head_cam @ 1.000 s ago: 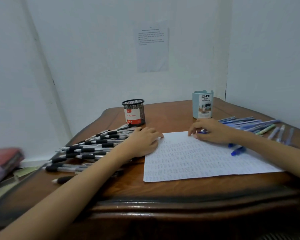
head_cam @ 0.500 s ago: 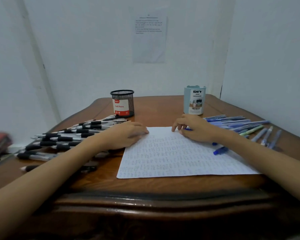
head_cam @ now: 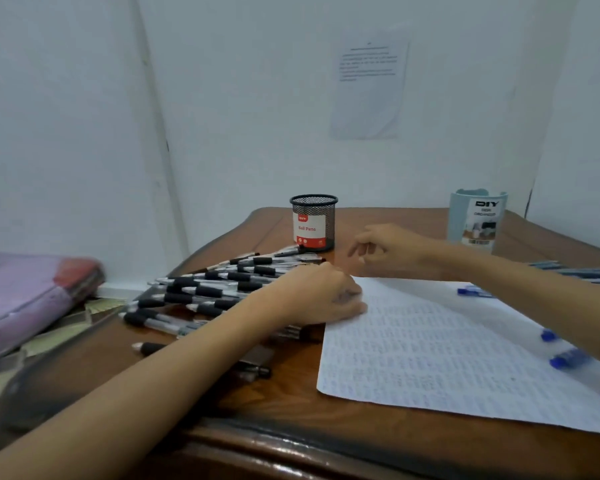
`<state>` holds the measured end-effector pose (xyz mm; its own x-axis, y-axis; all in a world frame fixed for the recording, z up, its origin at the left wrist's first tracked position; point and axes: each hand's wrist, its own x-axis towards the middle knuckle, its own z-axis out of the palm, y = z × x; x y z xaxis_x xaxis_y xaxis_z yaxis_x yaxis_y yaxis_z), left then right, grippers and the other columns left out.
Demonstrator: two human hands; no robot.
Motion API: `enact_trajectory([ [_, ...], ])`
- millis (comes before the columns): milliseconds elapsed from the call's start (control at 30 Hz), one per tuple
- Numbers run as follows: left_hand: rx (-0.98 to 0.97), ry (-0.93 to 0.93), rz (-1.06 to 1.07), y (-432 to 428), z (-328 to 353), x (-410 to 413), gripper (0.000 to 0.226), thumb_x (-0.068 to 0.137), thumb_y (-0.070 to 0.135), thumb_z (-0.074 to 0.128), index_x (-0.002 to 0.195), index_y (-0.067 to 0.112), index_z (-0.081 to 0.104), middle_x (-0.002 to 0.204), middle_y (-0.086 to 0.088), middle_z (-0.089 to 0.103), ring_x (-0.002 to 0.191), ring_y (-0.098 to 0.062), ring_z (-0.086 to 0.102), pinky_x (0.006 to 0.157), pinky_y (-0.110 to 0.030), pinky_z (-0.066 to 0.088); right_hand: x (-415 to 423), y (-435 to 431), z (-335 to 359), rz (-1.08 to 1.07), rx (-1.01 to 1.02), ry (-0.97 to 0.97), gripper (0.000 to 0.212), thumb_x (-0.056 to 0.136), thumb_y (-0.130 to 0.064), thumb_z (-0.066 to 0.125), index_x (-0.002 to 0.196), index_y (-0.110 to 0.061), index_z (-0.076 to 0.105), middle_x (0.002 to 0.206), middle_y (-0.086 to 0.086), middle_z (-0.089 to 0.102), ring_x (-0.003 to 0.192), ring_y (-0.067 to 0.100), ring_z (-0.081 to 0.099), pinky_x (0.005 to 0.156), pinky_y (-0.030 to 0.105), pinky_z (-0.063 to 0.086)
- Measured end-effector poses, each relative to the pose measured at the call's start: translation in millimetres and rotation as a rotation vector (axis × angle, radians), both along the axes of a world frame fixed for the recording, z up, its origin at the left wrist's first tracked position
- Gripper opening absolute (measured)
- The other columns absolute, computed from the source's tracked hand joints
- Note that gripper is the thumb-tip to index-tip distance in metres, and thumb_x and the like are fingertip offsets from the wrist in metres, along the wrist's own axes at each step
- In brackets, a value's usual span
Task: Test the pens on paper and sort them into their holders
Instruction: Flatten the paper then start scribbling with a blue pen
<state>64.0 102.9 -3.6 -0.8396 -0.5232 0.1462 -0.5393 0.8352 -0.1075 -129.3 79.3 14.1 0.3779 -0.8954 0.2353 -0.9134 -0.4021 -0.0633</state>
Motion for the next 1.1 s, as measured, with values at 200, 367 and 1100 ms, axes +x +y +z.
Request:
enact_trajectory([
  [200,0.043,-0.083,0.006,-11,13,6,0.044,0.092,0.056,0.041,0.133,0.041,0.047,0.132,0.008,0.049,0.118,-0.010,0.047,0.092,-0.033,0.044,-17,5,-8,0.011,0.062,-0.003,0.021,0.092,-0.016,0.053,0.110,-0.021,0.063,0.091,-0.010,0.053,0.083,0.003,0.052,0.071,0.011,0.037],
  [367,0.091,-0.153,0.073,-20,23,15,0.038,0.092,0.046,0.049,0.129,0.039,0.051,0.137,0.014,0.044,0.129,-0.007,0.035,0.095,-0.024,0.028,-63,50,-2,-0.026,0.126,-0.081,0.017,0.094,-0.023,0.054,0.109,-0.026,0.061,0.099,-0.010,0.057,0.092,0.001,0.055,0.078,0.009,0.041],
  [1100,0.461,-0.158,-0.010,1,6,6,0.064,0.059,0.084,0.020,0.121,0.072,0.013,0.140,0.038,0.004,0.128,0.014,0.006,0.105,-0.016,0.006,-81,99,-18,0.269,-0.644,0.317,0.048,0.088,0.004,0.037,0.129,-0.022,0.040,0.077,0.006,0.059,0.056,0.019,0.052,0.045,0.021,0.042],
])
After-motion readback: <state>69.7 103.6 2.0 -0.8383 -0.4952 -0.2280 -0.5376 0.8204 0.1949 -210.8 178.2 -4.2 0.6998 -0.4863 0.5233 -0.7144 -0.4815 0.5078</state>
